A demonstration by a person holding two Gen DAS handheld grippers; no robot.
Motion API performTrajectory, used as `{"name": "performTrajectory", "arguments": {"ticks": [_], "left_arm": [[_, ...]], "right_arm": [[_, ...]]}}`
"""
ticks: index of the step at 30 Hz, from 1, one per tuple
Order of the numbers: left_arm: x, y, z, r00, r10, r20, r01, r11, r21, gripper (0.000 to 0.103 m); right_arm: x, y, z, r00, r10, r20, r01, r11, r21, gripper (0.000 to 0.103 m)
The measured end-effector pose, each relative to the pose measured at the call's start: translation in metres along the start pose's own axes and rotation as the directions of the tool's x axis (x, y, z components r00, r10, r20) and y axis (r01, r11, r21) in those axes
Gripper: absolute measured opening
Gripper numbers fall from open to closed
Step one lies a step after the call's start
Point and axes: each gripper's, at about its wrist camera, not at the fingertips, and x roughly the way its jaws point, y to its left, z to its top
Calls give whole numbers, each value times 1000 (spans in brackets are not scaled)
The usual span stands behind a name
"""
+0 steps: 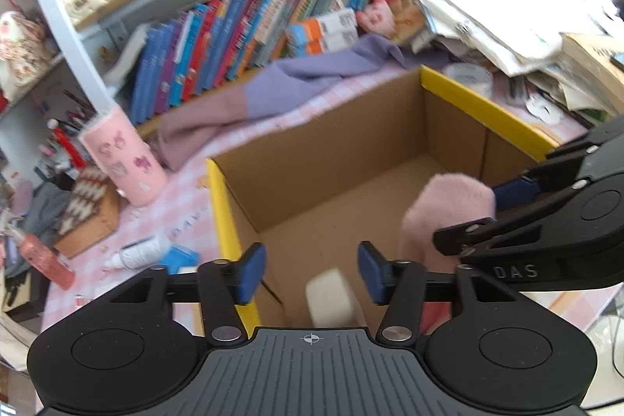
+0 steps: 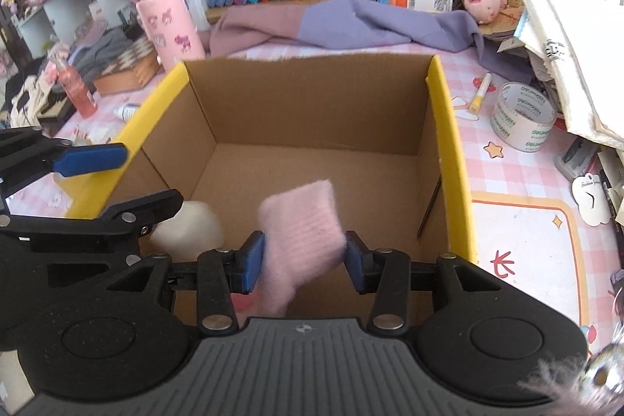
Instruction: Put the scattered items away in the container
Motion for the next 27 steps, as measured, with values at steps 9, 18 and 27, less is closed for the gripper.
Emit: {"name": "performTrajectory", "arguments": {"ticks": [9,18,27], "left_arm": [[-38,13,10,991,65,119,-55,995,-88,82],[-76,22,1,978,80,191,-46,984,-174,90],[-105,35,-26,965,84,249,-28,976,-218,93]], "right_arm": [[-38,0,7,991,-12,134,4,998,58,58],[-73,12,-4,964,-39,262,19,997,80,68],[-99,34,-28,929,-112,353,70,989,128,78]]}}
